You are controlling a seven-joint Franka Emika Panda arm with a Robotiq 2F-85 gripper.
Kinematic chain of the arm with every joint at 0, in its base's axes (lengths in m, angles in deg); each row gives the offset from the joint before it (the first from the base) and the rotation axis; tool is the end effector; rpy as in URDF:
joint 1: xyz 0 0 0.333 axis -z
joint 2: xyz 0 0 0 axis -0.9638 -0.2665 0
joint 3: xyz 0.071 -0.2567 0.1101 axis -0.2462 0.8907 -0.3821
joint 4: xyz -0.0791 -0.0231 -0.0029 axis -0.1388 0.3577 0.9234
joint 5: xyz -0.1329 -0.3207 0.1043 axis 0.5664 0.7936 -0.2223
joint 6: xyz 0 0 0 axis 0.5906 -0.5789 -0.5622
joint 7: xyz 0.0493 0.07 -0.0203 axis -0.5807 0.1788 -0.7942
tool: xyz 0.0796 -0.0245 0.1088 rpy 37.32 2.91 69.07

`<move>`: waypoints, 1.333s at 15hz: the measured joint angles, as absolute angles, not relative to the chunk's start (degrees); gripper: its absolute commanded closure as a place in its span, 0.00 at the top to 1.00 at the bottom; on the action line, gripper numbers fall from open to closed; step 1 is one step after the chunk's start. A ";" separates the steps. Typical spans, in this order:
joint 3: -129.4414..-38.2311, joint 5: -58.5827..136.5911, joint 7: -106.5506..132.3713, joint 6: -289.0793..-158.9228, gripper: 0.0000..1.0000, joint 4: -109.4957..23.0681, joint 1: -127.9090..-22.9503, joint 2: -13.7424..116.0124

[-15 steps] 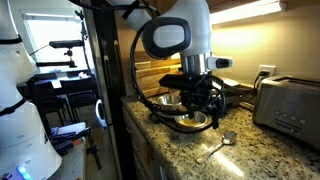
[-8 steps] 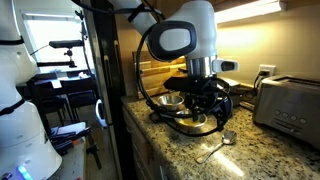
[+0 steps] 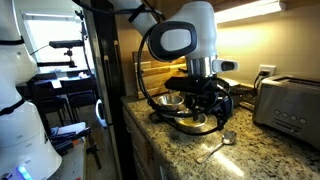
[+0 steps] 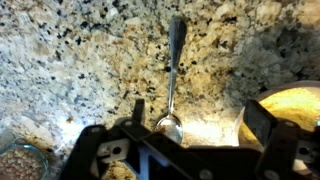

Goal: Spoon out some of the contents in the bowl on the right into the bowl on top of the scale

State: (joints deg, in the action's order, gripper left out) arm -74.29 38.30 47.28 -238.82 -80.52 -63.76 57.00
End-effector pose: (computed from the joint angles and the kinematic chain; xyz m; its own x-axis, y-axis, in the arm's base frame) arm 0.4841 -0.2192 0.2635 0.9843 0.1411 0.1059 0.1259 -0.9823 0.1385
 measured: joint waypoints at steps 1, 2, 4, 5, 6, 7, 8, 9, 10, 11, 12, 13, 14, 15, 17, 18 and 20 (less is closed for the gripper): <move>-74.38 38.30 47.22 -238.82 1.00 -79.93 -63.67 56.56; -74.54 38.27 47.14 -238.75 1.00 -79.17 -63.44 55.97; -74.79 38.25 46.73 -238.53 1.00 -77.48 -62.94 54.65; -74.82 38.25 46.66 -238.53 1.00 -76.94 -62.84 54.13; -74.84 38.25 46.64 -238.52 1.00 -76.54 -62.78 53.72; -74.85 38.25 46.61 -238.52 1.00 -76.43 -62.76 53.53; -74.87 38.25 46.59 -238.52 1.00 -76.41 -62.76 53.46; -74.89 38.25 46.57 -238.52 1.00 -76.41 -62.76 53.45; -74.90 38.25 46.56 -238.52 1.00 -76.40 -62.76 53.45; -74.91 38.25 46.54 -238.52 1.00 -76.40 -62.75 53.45; -75.03 38.31 46.54 -238.53 1.00 -76.40 -62.71 53.43; -75.35 38.28 46.54 -238.56 1.00 -76.40 -62.55 53.39; -75.74 38.22 46.54 -238.65 1.00 -76.40 -62.42 53.31; -76.13 38.08 46.37 -238.66 1.00 -76.38 -62.35 53.13; -77.05 37.25 45.81 -238.60 1.00 -76.23 -62.27 52.39; -77.57 37.01 45.44 -238.60 1.00 -76.03 -62.27 51.82; -78.62 36.95 44.53 -238.61 1.00 -75.70 -62.28 50.86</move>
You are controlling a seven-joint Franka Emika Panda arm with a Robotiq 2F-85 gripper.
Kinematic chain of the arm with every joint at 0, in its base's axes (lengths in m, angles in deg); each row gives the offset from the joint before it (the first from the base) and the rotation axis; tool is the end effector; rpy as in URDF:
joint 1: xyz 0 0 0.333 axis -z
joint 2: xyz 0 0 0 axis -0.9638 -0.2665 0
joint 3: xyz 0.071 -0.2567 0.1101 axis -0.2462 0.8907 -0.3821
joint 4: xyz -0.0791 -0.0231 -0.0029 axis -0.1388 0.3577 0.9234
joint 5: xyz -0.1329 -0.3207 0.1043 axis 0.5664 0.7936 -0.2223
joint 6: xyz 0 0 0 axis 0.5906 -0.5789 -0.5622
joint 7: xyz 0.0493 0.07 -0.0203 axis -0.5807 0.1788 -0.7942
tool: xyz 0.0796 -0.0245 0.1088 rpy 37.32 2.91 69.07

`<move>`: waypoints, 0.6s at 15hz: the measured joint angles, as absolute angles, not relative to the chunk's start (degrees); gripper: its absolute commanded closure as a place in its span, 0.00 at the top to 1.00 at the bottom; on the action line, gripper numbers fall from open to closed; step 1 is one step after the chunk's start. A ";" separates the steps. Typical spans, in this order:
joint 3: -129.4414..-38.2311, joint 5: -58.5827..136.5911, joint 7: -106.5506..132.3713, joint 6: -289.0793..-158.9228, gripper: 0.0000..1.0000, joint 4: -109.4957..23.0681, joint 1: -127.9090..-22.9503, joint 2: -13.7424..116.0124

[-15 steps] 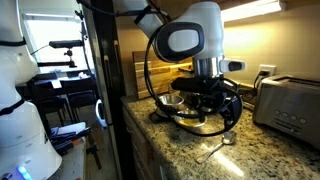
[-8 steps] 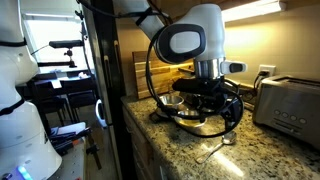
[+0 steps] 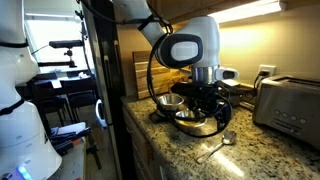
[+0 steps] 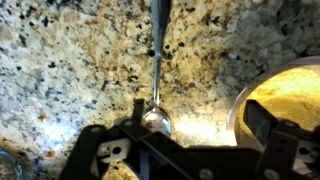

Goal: Spoon out some of the contents in the bowl on the right into the bowl on top of the scale

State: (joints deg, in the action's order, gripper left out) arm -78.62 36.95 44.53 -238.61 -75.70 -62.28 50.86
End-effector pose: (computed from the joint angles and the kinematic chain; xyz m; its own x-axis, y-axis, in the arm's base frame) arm 0.5126 -0.2020 0.2375 0.9878 0.1242 0.0943 0.1136 -0.9874 0.1101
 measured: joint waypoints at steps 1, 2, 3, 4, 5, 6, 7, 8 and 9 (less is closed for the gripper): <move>-79.16 36.95 44.04 -238.61 1.00 -75.57 -62.30 50.46; -79.66 36.95 43.58 -238.62 1.00 -75.47 -62.30 50.16; -80.11 36.94 43.24 -238.62 1.00 -75.37 -62.30 49.96; -80.52 36.94 43.04 -238.62 1.00 -75.32 -62.31 49.83; -80.89 36.93 42.93 -238.60 0.90 -75.28 -62.31 49.70; -81.17 36.93 42.91 -238.60 0.74 -75.27 -62.31 49.54; -81.38 36.93 42.91 -238.59 0.68 -75.26 -62.31 49.33; -81.55 36.93 42.91 -238.56 0.60 -75.26 -62.31 49.07; -81.64 36.92 42.91 -238.54 0.54 -75.26 -62.30 48.81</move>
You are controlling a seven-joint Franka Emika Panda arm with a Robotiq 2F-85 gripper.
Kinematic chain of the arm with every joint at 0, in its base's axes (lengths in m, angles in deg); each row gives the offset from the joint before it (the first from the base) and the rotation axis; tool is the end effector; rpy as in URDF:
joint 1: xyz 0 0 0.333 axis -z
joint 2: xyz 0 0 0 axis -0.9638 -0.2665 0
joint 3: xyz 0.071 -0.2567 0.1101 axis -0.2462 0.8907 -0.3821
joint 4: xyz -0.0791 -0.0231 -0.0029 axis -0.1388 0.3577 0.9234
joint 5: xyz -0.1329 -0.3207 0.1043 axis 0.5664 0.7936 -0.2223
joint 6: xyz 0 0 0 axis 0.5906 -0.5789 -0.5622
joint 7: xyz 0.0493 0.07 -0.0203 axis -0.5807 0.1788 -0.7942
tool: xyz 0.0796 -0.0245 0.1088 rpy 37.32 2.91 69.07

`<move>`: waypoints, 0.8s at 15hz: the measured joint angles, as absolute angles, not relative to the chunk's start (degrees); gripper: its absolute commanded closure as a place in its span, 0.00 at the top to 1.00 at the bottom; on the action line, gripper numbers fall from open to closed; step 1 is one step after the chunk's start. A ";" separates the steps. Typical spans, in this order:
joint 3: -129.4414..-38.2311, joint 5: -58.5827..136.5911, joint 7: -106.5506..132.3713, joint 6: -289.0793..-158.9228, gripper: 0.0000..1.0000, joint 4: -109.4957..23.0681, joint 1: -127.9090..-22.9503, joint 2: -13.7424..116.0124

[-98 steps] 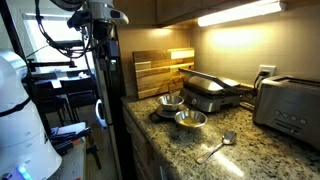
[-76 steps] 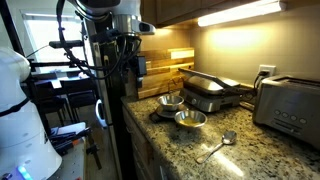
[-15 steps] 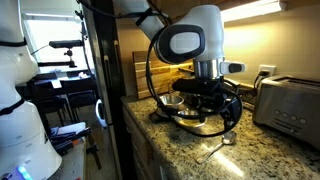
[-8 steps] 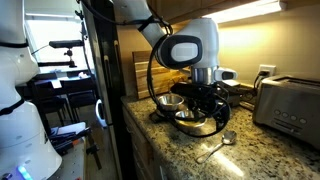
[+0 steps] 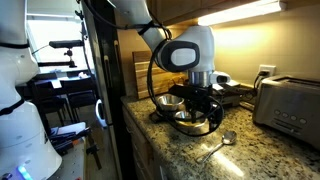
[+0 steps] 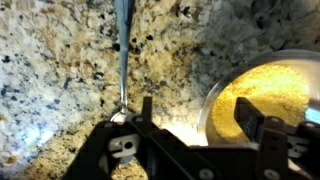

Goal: Spoon out some of the contents in the bowl on the right into the bowl on top of the scale

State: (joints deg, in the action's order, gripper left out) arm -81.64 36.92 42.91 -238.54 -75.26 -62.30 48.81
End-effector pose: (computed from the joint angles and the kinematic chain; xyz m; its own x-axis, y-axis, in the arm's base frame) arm 0.5213 -0.1742 0.2197 0.9867 0.1442 0.0749 0.1379 -0.9869 0.0834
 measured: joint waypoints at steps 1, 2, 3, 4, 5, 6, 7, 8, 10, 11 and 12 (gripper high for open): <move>-81.68 36.88 42.91 -238.50 0.46 -75.26 -62.30 48.58; -81.72 36.82 42.91 -238.45 0.40 -75.26 -62.29 48.41; -81.76 36.79 42.91 -238.42 0.34 -75.25 -62.28 48.27; -81.79 36.78 42.91 -238.41 0.27 -75.24 -62.28 48.12; -81.83 36.78 42.91 -238.40 0.22 -75.21 -62.28 47.98; -81.90 36.78 42.91 -238.37 0.14 -75.18 -62.28 47.86; -82.02 36.78 42.96 -238.31 0.09 -75.14 -62.28 47.74; -82.23 36.75 43.22 -238.06 0.06 -75.10 -62.25 47.67; -82.85 36.75 44.31 -236.63 0.08 -74.64 -62.22 47.63; -83.25 36.75 45.56 -235.42 0.09 -74.04 -62.20 47.65; -83.63 36.87 46.86 -234.23 0.08 -73.51 -62.20 47.63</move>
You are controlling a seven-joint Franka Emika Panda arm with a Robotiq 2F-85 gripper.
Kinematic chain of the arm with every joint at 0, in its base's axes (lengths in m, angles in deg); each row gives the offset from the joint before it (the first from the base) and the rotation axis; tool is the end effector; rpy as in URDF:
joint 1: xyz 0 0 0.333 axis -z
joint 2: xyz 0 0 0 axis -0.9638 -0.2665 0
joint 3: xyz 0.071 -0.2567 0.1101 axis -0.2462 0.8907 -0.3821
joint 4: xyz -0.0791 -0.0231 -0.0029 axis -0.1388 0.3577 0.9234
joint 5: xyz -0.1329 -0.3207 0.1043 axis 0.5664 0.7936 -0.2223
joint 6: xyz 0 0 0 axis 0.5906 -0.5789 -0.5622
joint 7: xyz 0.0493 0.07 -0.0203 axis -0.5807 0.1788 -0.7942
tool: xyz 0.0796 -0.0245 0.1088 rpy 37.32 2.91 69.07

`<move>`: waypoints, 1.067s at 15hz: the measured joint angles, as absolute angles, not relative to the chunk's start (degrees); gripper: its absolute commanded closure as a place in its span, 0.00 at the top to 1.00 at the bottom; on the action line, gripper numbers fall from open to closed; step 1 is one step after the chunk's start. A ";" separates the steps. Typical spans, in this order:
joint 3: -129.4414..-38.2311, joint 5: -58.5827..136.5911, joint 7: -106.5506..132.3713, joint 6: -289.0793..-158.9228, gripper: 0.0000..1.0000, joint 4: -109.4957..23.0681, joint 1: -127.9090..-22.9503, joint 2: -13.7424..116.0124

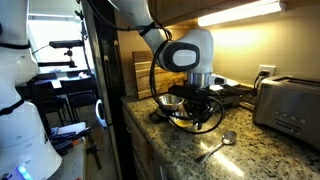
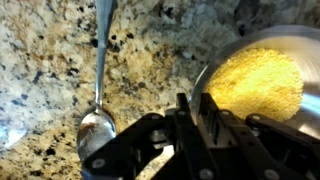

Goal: Spoon out some of the contents in the bowl on the right into the bowl on top of the scale

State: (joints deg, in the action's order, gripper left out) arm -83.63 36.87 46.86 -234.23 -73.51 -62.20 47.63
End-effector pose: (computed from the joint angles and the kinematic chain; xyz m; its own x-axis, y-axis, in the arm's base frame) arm 0.5255 -0.1565 0.2120 0.9711 0.2383 0.0166 0.2373 -0.9703 0.0473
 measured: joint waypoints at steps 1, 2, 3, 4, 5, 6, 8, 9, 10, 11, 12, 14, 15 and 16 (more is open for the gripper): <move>-83.81 36.97 48.60 -233.12 0.08 -72.90 -62.18 47.62; -84.01 36.98 50.77 -231.56 0.09 -72.17 -62.13 47.62; -84.24 37.04 52.82 -230.02 0.07 -71.65 -62.09 47.58; -84.41 37.49 54.75 -229.01 0.08 -71.27 -62.10 47.49; -84.62 37.84 56.72 -228.49 0.08 -71.01 -62.11 47.48; -84.83 38.07 58.87 -228.34 0.08 -70.80 -62.11 47.47; -85.32 38.47 63.63 -228.32 0.08 -70.53 -62.12 47.32; -85.55 38.59 66.09 -228.34 0.08 -70.47 -62.12 47.24; -85.80 38.81 68.46 -228.45 0.08 -70.39 -62.13 47.17; -86.08 38.93 71.01 -228.49 0.08 -70.23 -62.13 47.03; -86.35 38.97 73.75 -228.49 0.08 -69.99 -62.13 46.80; -86.89 39.06 79.21 -228.48 0.08 -69.07 -62.13 46.14; -87.17 39.08 82.00 -228.48 0.08 -68.58 -62.14 45.81; -87.44 39.10 84.58 -228.49 0.08 -68.14 -62.14 45.53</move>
State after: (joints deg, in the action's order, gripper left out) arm -87.44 39.10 84.58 -228.49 -68.14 -62.14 45.53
